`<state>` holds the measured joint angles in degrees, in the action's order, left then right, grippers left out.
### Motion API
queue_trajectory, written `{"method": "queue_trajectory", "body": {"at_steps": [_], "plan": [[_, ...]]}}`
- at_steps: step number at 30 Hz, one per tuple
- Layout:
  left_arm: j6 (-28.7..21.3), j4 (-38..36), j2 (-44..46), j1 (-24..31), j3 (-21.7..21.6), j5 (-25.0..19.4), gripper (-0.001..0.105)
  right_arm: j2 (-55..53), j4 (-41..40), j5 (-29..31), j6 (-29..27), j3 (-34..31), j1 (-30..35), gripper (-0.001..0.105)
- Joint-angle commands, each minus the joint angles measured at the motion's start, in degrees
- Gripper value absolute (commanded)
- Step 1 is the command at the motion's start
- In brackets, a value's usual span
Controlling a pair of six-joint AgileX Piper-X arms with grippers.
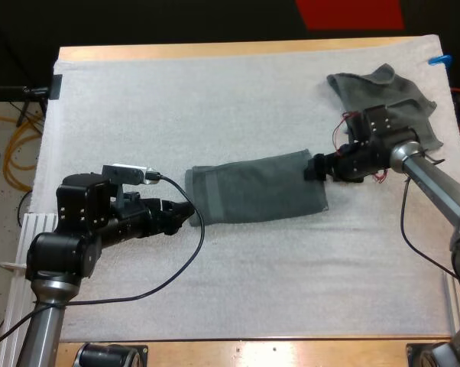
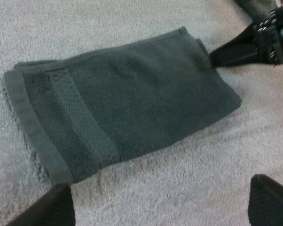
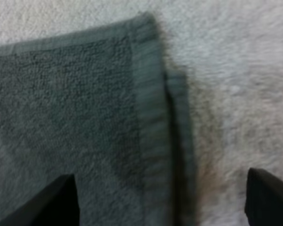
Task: Pick towel from pile fold and stack
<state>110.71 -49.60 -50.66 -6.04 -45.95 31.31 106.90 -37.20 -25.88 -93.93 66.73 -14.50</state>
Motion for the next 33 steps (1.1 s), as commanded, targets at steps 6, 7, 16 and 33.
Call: {"method": "queue_trajectory", "body": {"at_steps": [6, 7, 16, 33], "plan": [[1.35, 0.2, 0.21, -0.25, -0.24, -0.27, 0.072, 1.77, -0.92, -9.88, 0.59, 0.45, 0.14, 0.07], [1.35, 0.2, 0.21, -0.25, -0.24, -0.27, 0.072, 2.12, -1.04, -10.59, 1.2, 0.45, 0.14, 0.07], [1.35, 0.2, 0.21, -0.25, -0.24, -0.27, 0.072, 3.14, -1.79, -9.5, 2.65, 0.45, 0.03, 0.021], [1.35, 0.2, 0.21, -0.25, -0.24, 0.62, 0.072, -14.7, -15.52, 39.58, -14.46, 0.45, 0.16, 0.0]]}}
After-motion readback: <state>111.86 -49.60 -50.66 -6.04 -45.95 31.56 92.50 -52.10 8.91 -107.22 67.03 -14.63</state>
